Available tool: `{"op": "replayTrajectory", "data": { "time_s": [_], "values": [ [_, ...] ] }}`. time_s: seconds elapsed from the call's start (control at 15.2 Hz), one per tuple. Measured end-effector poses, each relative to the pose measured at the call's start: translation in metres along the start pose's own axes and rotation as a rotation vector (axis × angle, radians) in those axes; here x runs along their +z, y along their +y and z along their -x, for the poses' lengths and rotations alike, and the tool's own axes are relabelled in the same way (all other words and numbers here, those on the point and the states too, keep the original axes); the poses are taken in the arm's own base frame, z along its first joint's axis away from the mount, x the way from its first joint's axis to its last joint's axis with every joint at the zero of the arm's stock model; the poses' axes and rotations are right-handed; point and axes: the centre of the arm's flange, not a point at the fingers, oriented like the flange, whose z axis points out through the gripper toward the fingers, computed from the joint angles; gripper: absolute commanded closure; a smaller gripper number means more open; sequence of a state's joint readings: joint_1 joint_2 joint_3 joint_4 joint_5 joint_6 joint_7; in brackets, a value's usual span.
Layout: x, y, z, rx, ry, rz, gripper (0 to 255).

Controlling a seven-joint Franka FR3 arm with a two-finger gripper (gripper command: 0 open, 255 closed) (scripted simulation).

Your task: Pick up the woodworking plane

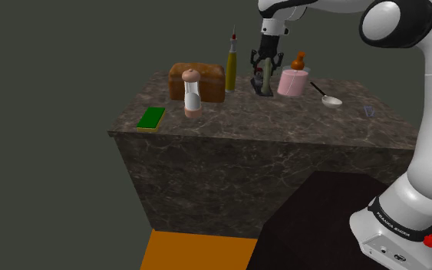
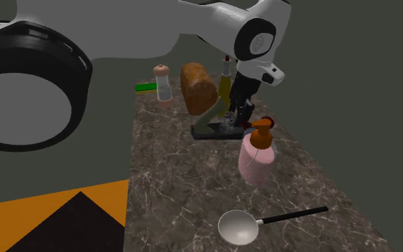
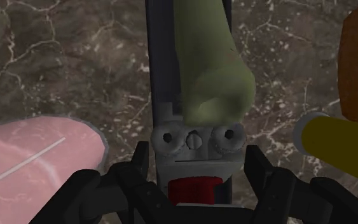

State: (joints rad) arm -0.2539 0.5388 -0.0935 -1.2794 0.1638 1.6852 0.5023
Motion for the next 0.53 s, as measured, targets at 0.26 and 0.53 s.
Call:
{"op": "replayTrajectory", "data": {
  "time_s": [0.26, 0.53],
  "values": [
    [-0.021, 0.001, 0.004, 0.000, 0.000, 0.000, 255],
    [-0.040, -0.001, 0.007, 0.000, 0.000, 0.000, 255]
  ]
}}
